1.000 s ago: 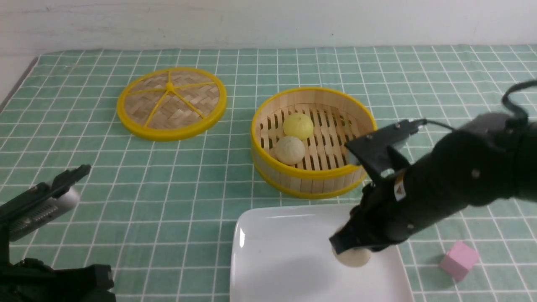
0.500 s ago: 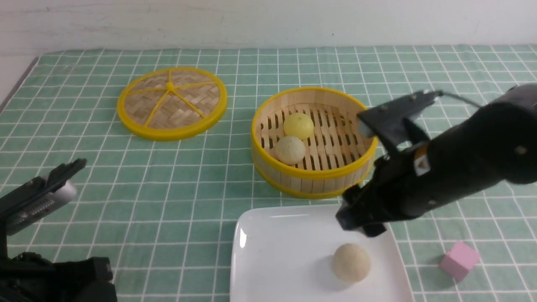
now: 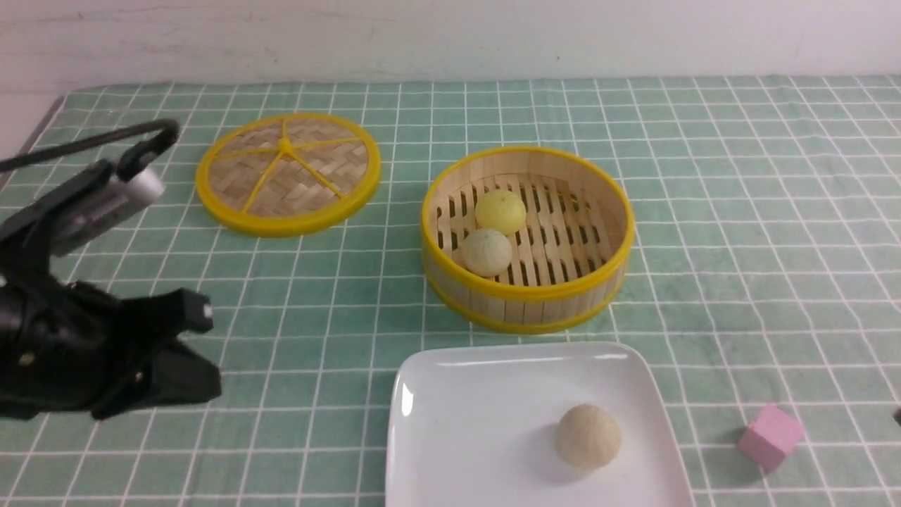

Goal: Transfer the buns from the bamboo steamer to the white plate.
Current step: 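Reach into the bamboo steamer and grasp a bun with the left gripper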

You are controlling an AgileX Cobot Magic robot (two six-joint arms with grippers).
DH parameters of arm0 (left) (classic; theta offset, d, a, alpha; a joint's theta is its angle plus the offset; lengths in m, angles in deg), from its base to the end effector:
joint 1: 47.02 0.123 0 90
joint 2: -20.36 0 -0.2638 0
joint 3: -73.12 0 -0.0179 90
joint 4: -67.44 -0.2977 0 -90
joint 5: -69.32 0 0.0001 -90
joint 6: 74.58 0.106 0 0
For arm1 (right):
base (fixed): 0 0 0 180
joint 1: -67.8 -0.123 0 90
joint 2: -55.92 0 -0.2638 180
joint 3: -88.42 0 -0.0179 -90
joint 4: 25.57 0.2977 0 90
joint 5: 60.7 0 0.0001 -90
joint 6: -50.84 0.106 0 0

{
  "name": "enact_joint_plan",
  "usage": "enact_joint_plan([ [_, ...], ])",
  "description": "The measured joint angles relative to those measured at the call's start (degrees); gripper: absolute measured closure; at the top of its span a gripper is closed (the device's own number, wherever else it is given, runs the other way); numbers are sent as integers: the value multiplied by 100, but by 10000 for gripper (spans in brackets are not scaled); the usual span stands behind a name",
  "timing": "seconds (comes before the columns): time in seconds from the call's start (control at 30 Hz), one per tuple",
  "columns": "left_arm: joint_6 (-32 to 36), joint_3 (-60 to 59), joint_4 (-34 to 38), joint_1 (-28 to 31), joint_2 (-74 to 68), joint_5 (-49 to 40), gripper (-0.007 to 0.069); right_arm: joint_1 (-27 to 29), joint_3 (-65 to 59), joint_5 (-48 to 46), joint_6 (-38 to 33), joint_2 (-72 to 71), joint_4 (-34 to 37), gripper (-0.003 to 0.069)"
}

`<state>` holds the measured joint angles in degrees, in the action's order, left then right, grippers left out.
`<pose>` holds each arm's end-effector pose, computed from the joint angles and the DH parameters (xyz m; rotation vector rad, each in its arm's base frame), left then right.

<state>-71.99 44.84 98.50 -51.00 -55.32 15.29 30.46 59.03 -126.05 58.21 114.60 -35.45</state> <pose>0.2669 -0.0630 0.2378 -0.1656 2.6850 -0.6918 0.1747 0.1125 0.2829 -0.7295 2.5462 0.0247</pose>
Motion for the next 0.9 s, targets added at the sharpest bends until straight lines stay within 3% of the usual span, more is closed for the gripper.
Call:
enact_joint_plan([
  [0.13,-136,630,1,-754,-799,154,623,0,-521,251,7,-398,-4,675],
  [0.17,-376,1107,-62,-1176,-1331,259,615,0,-722,411,9,-530,-11,675],
  [0.3,-974,2138,-421,-1781,-2304,325,561,0,-898,619,16,-640,-21,675],
  [0.4,-1627,3375,-1043,-2276,-3318,332,446,0,-937,733,16,-647,-21,673],
  [0.43,-1627,3444,-1043,-2326,-3372,326,446,0,-939,742,16,-647,-21,673],
  [0.47,-1875,3992,-1384,-2511,-3797,320,379,0,-939,787,16,-647,-21,673],
  [0.63,-2225,5467,-2212,-2847,-4868,213,254,0,-939,836,16,-647,-8,671],
  [0.9,-2287,6470,-2859,-2893,-5841,134,249,0,-939,870,16,-647,-4,667],
])
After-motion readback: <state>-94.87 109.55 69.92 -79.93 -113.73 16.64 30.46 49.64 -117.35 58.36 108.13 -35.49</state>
